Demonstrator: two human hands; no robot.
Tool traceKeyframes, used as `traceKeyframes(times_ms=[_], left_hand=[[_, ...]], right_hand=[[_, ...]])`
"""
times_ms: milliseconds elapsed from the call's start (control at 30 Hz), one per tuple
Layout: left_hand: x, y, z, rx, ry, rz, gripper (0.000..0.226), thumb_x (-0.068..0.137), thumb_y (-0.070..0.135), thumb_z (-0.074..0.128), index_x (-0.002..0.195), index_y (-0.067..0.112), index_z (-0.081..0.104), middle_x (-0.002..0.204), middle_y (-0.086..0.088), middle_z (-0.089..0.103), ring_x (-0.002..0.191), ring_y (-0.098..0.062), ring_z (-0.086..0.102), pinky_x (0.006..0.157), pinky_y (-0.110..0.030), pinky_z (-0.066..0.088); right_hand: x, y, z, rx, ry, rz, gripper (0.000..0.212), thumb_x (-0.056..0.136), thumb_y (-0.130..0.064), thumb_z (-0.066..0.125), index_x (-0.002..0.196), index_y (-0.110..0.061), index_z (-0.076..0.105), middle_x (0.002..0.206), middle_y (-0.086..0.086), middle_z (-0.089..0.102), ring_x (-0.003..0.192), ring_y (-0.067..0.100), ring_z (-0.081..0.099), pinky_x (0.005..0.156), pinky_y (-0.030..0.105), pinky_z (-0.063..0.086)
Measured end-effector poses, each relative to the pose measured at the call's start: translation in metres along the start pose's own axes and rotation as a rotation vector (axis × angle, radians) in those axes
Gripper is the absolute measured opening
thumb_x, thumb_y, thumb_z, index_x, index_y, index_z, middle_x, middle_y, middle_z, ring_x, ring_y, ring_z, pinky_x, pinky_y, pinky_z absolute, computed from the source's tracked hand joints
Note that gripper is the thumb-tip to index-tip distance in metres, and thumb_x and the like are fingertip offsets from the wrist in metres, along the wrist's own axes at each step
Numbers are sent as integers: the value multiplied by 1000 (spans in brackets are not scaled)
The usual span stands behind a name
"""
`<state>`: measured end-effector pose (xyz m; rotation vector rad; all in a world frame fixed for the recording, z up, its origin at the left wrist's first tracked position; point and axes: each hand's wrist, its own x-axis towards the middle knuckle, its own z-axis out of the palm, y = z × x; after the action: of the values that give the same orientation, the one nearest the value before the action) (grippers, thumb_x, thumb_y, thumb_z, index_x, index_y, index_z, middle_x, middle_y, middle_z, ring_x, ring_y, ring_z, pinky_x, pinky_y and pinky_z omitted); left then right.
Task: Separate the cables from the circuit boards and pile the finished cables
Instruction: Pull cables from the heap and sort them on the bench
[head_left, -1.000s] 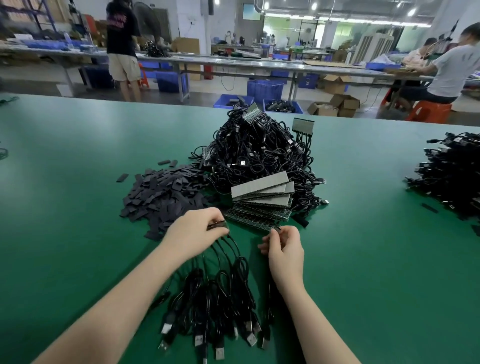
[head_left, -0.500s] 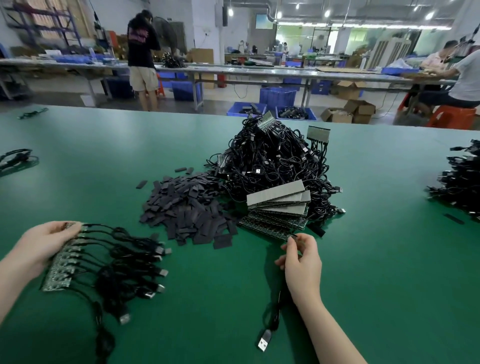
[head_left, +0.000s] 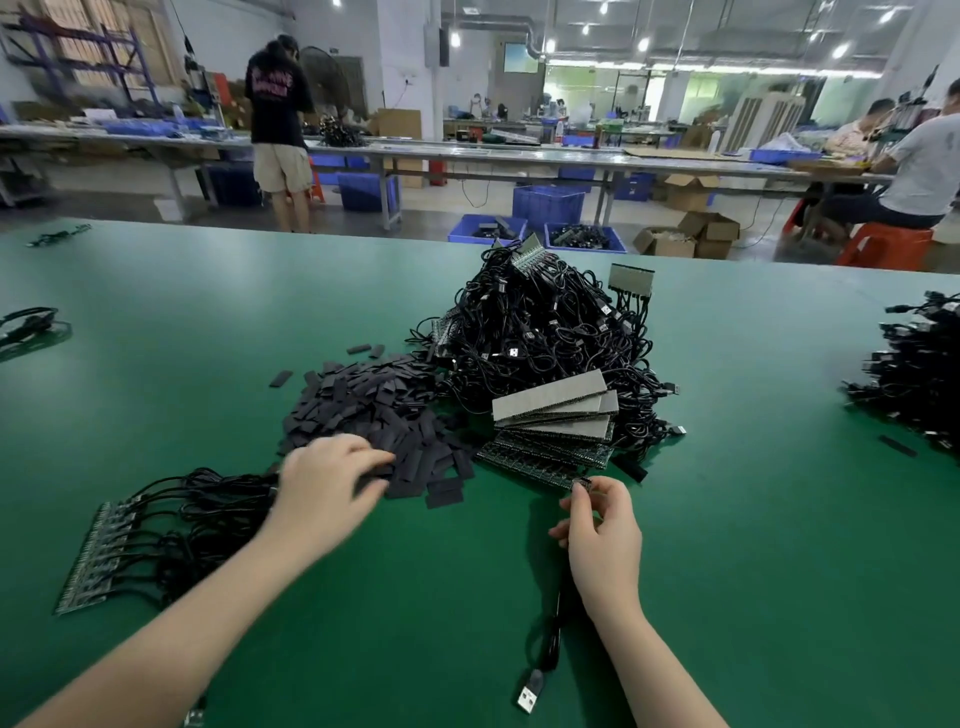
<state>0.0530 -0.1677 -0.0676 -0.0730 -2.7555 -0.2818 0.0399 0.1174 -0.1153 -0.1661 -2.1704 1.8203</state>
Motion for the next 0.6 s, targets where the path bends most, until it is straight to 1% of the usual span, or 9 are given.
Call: traceKeyframes(times_ms=[67,133,200,267,333,433,467,567,600], left_hand=[[8,20,16,77,-97,119,34,90,46,61,123,38,64,118,13,63,110,-12,57,91,-34,42],[13,30,33,152,-172,146,35,94,48,54,128,39,60,121,17,60,111,-9,56,89,-30,42],[15,35,40,156,-210,125,32,98,41,50,127,37,61,120,15,60,109,-11,58,86,-30,46],[15,38,42,156,-243,106,29,100,34,48,124,33,64,117,11,60,105,-15,60,85,-33,51],[15,36,42,212,-264,112,27,101,30,46,122,30,64,114,8,61,102,-18,61,83,-35,52],[14,33,41,295,-287,109,30,97,13,48,120,25,62,111,3,61,99,-21,62,79,-35,52],[13,32,41,304,-293,112,31,96,11,48,121,24,61,112,2,61,100,-21,62,79,-35,52],[13,32,39,302,-328,88,29,101,19,43,123,24,61,113,3,61,104,-20,61,82,-35,53],[13,32,38,301,-339,75,29,100,17,44,123,24,62,113,2,61,103,-20,61,81,-35,53]], right_hand=[[0,0,0,-8,-2,1,13,103,-20,51,95,-31,52,86,0,67,53,9,64,49,17,48],[1,0,1,-17,-5,1,14,103,-19,51,94,-30,52,86,0,67,53,9,64,50,17,48],[1,1,1,-25,-11,1,14,103,-20,51,94,-30,52,86,0,66,53,10,65,51,17,49],[1,1,2,-32,-18,3,13,103,-20,51,94,-30,52,85,-2,66,54,10,65,52,17,48],[1,1,2,-33,-21,5,13,103,-20,51,94,-30,52,85,-2,66,54,10,64,53,18,49],[0,1,2,-28,-19,1,13,103,-19,51,94,-29,52,84,-2,66,54,10,64,53,19,50],[0,1,1,-24,-18,1,13,103,-19,51,94,-29,52,84,-2,66,54,10,64,54,20,50],[0,1,1,-18,-20,5,12,103,-19,51,94,-29,52,84,-2,66,54,10,64,55,21,50],[0,1,1,-18,-20,7,12,103,-19,51,95,-29,52,84,-2,66,55,10,64,56,23,50]])
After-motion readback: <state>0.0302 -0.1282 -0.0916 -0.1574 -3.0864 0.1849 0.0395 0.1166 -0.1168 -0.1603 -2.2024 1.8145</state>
